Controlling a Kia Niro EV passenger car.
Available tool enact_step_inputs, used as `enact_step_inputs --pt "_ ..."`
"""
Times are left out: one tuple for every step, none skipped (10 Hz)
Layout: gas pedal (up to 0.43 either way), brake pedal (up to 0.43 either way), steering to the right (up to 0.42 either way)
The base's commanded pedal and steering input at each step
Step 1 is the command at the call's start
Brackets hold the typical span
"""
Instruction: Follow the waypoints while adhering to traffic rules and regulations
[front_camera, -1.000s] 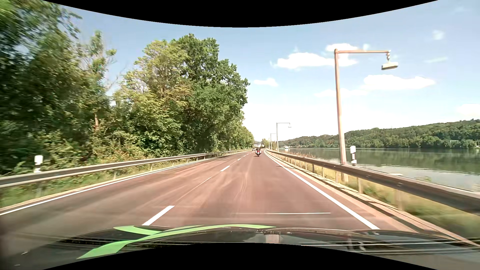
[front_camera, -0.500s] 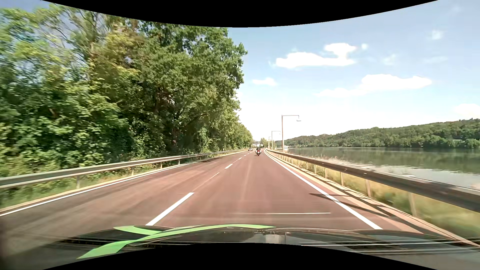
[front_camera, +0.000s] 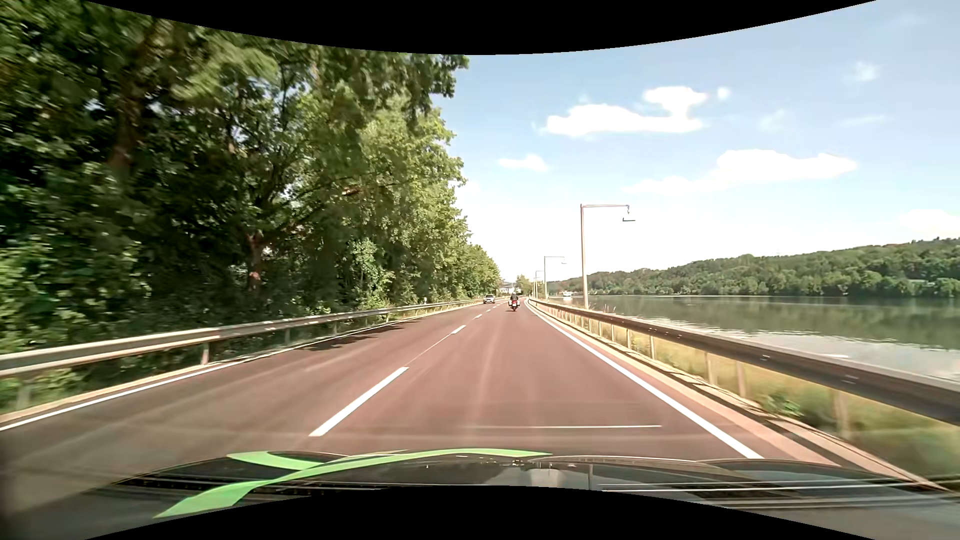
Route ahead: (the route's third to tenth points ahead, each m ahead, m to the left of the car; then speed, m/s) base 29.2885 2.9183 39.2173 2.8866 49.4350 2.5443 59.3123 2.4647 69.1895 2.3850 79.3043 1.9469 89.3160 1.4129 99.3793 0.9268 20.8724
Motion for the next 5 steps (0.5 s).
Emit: enact_step_inputs --pt "0.228 0.000 0.004" --pt "0.228 0.000 0.004" --pt "0.240 0.000 0.004" --pt "0.240 0.000 0.004" --pt "0.240 0.000 0.003"
